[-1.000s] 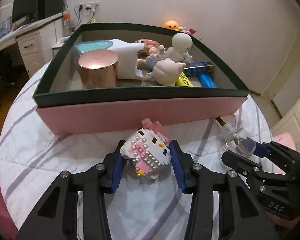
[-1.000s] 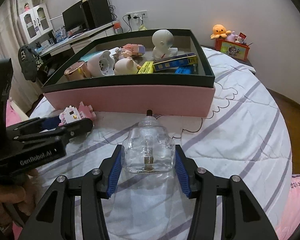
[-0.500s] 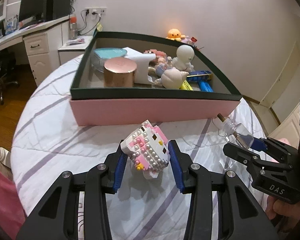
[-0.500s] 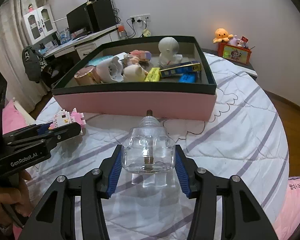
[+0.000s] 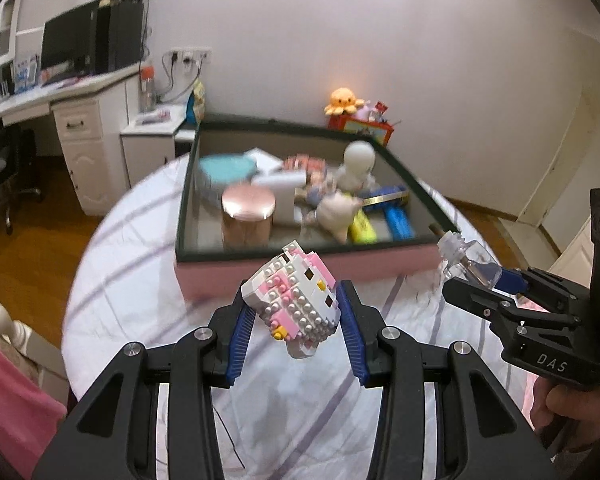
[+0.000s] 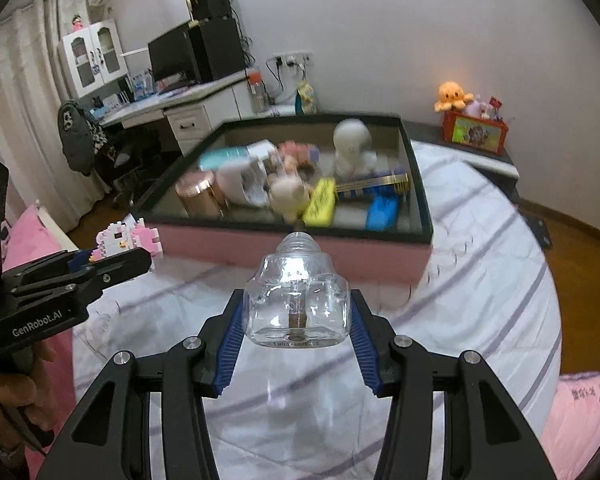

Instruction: Organize rigid objects

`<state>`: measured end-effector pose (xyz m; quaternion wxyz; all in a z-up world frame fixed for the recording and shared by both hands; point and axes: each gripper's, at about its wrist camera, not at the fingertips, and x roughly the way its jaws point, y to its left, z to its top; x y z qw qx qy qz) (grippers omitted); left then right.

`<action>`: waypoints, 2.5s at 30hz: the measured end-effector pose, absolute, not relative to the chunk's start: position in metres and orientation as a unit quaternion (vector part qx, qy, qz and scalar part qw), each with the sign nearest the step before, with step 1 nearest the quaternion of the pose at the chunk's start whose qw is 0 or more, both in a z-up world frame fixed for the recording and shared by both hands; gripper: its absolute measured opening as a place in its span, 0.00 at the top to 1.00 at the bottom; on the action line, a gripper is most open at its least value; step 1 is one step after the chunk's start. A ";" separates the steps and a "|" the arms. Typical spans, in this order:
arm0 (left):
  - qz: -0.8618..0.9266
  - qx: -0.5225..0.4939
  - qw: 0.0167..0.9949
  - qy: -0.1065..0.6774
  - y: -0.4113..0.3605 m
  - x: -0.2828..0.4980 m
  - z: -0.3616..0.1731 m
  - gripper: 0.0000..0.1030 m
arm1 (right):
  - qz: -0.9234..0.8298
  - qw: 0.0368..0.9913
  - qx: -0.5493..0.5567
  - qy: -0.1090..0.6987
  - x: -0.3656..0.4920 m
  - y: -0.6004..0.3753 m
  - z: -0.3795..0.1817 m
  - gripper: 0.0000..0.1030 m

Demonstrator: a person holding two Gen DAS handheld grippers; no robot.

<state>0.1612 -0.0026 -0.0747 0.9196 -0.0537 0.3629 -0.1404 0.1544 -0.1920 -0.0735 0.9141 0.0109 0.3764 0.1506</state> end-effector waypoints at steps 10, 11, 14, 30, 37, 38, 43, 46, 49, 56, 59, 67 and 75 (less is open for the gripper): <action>-0.138 -0.045 0.939 0.312 -0.003 0.209 -0.028 0.60 | 0.155 0.933 0.001 0.326 0.205 -0.194 -0.024 0.51; -0.140 -0.046 0.939 0.312 -0.004 0.216 -0.027 0.60 | 0.154 0.933 0.002 0.324 0.210 -0.195 -0.022 0.51; -0.142 -0.046 0.939 0.311 -0.008 0.235 -0.024 0.60 | 0.152 0.934 0.006 0.323 0.230 -0.197 -0.018 0.51; -0.139 -0.035 0.928 0.345 -0.033 0.288 -0.049 0.40 | 0.145 0.919 0.028 0.366 0.279 -0.204 -0.053 0.37; -0.106 -0.053 0.937 0.328 -0.016 0.272 -0.038 0.02 | 0.129 0.923 0.045 0.361 0.270 -0.213 -0.052 0.14; -0.101 -0.054 0.939 0.324 -0.013 0.267 -0.036 0.00 | 0.122 0.924 0.047 0.360 0.267 -0.214 -0.050 0.14; -0.089 -0.054 0.944 0.313 -0.004 0.242 -0.028 0.00 | 0.102 0.929 0.060 0.352 0.250 -0.222 -0.042 0.00; -0.083 -0.053 0.947 0.306 0.001 0.225 -0.024 0.00 | 0.100 0.931 0.066 0.344 0.236 -0.223 -0.034 0.00; -0.079 -0.053 0.949 0.300 0.004 0.208 -0.018 0.00 | 0.099 0.936 0.066 0.333 0.216 -0.221 -0.025 0.00; -0.065 -0.047 0.956 0.281 0.007 0.160 -0.003 0.00 | 0.098 0.944 0.065 0.309 0.171 -0.213 -0.006 0.00; -0.061 -0.048 0.958 0.275 0.007 0.140 0.001 0.00 | 0.095 0.947 0.059 0.300 0.149 -0.211 0.002 0.00; -0.052 -0.039 0.964 0.258 0.002 0.086 0.006 0.00 | 0.089 0.954 0.060 0.281 0.088 -0.214 0.011 0.00; -0.044 -0.021 0.969 0.242 -0.009 0.035 0.011 0.00 | 0.068 0.961 0.064 0.260 0.031 -0.225 0.013 0.00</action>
